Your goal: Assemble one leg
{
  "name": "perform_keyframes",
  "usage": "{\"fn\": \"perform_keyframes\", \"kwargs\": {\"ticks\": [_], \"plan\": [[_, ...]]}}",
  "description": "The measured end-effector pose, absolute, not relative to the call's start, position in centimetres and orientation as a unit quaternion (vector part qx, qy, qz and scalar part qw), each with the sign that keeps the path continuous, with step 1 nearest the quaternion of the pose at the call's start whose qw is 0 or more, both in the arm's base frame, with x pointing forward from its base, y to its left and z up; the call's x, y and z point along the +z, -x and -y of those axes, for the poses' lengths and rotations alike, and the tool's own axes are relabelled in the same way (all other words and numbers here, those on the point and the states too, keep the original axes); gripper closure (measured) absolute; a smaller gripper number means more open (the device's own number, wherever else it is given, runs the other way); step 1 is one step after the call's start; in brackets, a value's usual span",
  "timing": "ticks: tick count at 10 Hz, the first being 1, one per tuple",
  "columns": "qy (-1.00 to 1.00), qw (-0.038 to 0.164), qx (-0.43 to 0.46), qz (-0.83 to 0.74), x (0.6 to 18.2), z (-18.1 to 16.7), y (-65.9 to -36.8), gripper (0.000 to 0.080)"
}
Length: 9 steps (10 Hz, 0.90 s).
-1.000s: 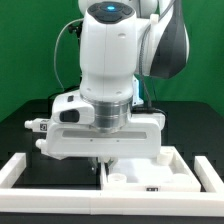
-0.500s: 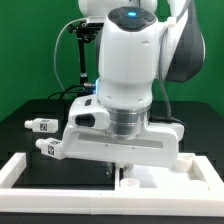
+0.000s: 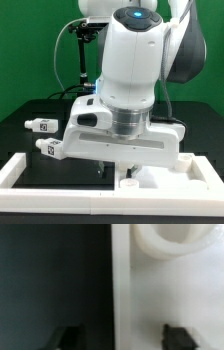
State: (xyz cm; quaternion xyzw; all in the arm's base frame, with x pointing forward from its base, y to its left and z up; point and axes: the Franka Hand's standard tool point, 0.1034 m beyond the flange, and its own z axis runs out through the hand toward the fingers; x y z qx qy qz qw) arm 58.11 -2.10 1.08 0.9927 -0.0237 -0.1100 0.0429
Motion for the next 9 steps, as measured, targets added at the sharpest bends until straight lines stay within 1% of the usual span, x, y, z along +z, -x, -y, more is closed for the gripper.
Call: {"fn": "perform_keyframes", "kwargs": {"ticks": [1, 2, 3, 4, 5, 6, 9], "plan": [[-0.992, 0.026, -0.12, 0.04, 2.2, 2.6, -57.7, 0.0288], [-0.991, 0.023, -0.123, 0.038, 3.5, 2.7, -57.3, 0.0288], [-0.991, 0.018, -0.129, 0.038, 4.5, 2.9, -56.1, 0.0177], [-0.989, 0.01, -0.138, 0.045, 4.8, 3.4, -54.3, 0.0177], [-0.989, 0.013, -0.141, 0.053, 5.1, 3.2, -53.3, 0.0153], [-0.989, 0.019, -0.138, 0.045, 5.3, 2.4, -53.3, 0.0153], [-0.989, 0.017, -0.139, 0.046, 5.1, 2.5, -53.2, 0.0151]]}}
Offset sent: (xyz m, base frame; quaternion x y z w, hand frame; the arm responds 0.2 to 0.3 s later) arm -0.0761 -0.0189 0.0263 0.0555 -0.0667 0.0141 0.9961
